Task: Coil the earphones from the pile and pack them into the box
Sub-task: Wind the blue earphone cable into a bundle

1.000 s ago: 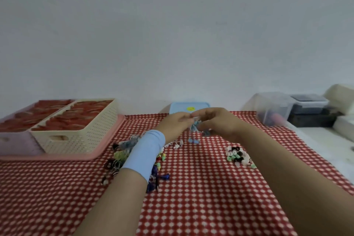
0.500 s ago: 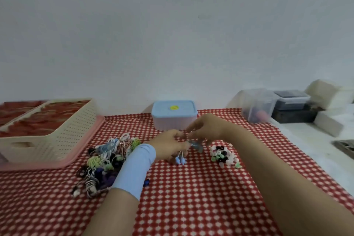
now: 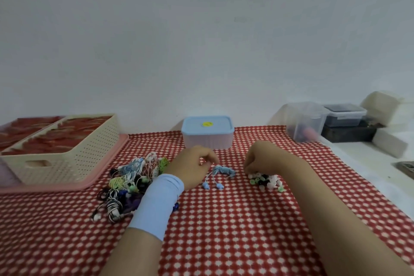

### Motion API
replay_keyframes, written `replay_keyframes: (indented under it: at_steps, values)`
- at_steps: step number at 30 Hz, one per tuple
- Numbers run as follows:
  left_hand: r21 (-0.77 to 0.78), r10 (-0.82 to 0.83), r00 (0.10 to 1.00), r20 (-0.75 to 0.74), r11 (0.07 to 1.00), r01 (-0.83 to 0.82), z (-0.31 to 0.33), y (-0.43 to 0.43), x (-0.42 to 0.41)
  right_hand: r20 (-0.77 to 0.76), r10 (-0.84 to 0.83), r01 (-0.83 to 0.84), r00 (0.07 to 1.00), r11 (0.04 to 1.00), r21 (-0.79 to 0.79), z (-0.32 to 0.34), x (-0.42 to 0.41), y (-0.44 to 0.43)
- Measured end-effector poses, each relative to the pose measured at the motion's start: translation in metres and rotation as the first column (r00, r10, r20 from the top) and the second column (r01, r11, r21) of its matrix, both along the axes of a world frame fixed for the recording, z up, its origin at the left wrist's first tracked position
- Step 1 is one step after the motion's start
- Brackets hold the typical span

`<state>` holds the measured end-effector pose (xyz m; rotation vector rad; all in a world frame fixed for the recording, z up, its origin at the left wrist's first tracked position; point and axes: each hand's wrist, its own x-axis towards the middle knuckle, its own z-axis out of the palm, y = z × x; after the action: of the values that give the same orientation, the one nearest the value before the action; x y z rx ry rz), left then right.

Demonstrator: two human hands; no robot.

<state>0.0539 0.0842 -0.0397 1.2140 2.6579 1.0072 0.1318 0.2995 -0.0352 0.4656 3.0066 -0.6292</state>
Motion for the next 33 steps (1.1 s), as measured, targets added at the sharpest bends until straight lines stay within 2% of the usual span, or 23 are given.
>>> replay_keyframes:
  at_steps: [5,7,8,10,13,15,17,24,33]
  values:
    - [-0.254,-0.135,0.99,-0.04,0.96,0.121,-0.003,-0.001,0.005,-0.273,-0.045,-0.005,0.961,0.984,-0.179,0.003,0.014,-0.008]
    - [-0.29,-0.148,0.984,-0.102,0.95,0.113,-0.007,0.003,0.005,-0.357,-0.048,-0.057,0.933,0.959,-0.277,0.006,0.02,-0.014]
    - [-0.265,-0.142,0.983,-0.118,0.958,0.107,-0.01,0.004,0.005,-0.382,-0.05,-0.091,0.923,0.935,-0.342,0.005,0.022,-0.018]
    - [-0.111,-0.102,0.991,-0.085,0.989,0.093,-0.013,0.004,0.006,-0.391,-0.085,-0.121,0.916,0.872,-0.474,0.003,0.027,-0.026]
    - [0.227,-0.008,0.995,0.102,0.974,-0.015,-0.017,0.003,0.008,-0.365,-0.165,-0.117,0.916,0.761,-0.638,-0.002,0.028,-0.033]
    - [0.346,0.013,0.979,0.205,0.934,-0.084,-0.02,0.003,0.01,-0.337,-0.195,-0.123,0.921,0.676,-0.727,-0.003,0.028,-0.035]
    - [0.377,0.009,0.964,0.264,0.919,-0.112,-0.023,0.004,0.012,-0.311,-0.194,-0.138,0.93,0.6,-0.788,-0.006,0.026,-0.037]
    - [0.429,-0.059,0.898,0.436,0.891,-0.149,-0.025,0.009,0.014,-0.291,-0.189,-0.162,0.938,0.506,-0.847,-0.009,0.027,-0.038]
    - [0.475,-0.144,0.875,0.462,0.874,-0.106,-0.027,0.009,0.013,-0.275,-0.127,-0.179,0.953,0.495,-0.85,-0.008,0.028,-0.038]
